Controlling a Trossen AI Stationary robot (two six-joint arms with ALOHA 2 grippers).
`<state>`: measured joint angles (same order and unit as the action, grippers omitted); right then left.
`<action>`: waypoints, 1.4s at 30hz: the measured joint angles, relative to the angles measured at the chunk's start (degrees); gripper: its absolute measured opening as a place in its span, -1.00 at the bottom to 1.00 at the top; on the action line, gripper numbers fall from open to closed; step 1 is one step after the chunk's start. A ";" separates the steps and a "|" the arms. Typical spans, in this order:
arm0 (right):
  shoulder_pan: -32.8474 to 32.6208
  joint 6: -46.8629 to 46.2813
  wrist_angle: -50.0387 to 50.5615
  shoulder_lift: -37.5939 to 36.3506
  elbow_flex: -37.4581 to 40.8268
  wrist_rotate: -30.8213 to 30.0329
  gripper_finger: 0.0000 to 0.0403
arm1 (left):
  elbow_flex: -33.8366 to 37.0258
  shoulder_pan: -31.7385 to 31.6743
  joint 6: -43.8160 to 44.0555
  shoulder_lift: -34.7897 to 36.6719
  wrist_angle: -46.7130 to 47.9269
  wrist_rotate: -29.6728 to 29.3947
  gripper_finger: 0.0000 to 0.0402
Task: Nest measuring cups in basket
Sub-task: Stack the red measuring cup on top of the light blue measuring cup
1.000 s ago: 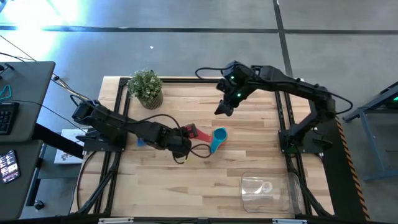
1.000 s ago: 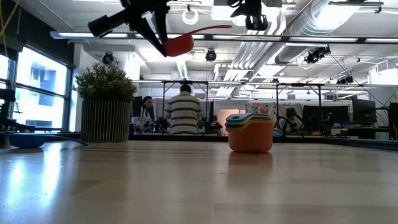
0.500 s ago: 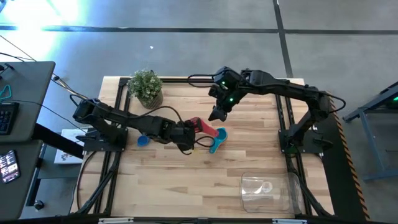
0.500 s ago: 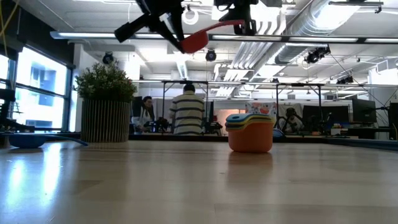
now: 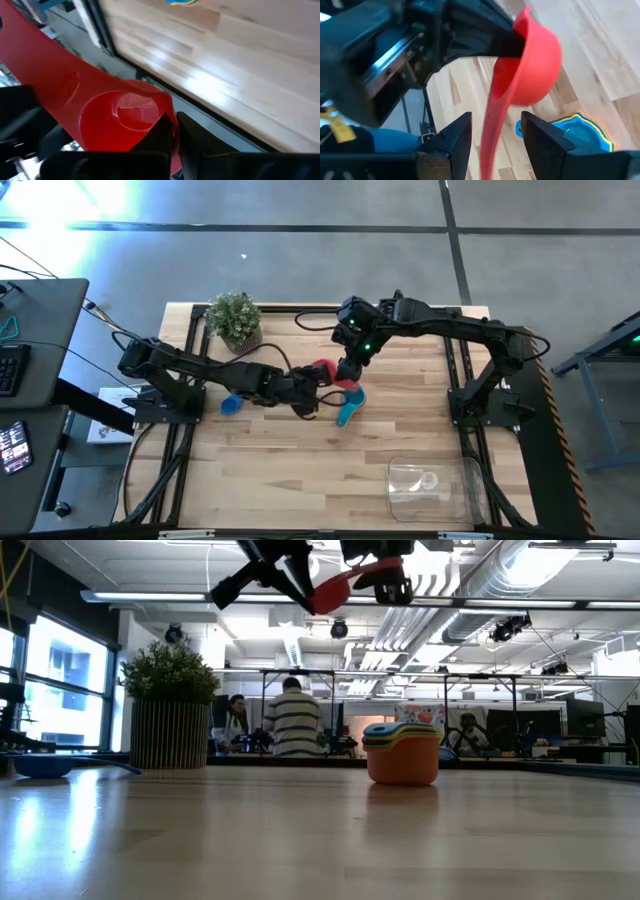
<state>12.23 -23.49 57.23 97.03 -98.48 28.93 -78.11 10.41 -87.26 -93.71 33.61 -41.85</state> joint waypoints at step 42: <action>-0.35 -1.13 3.10 -1.34 -0.09 -5.28 -1.00 | 0.09 -1.03 15.40 -0.11 -6.86 -6.29 -0.58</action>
<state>11.88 -24.62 60.34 95.69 -98.56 23.65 -78.02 9.39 -71.86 -93.82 26.75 -48.14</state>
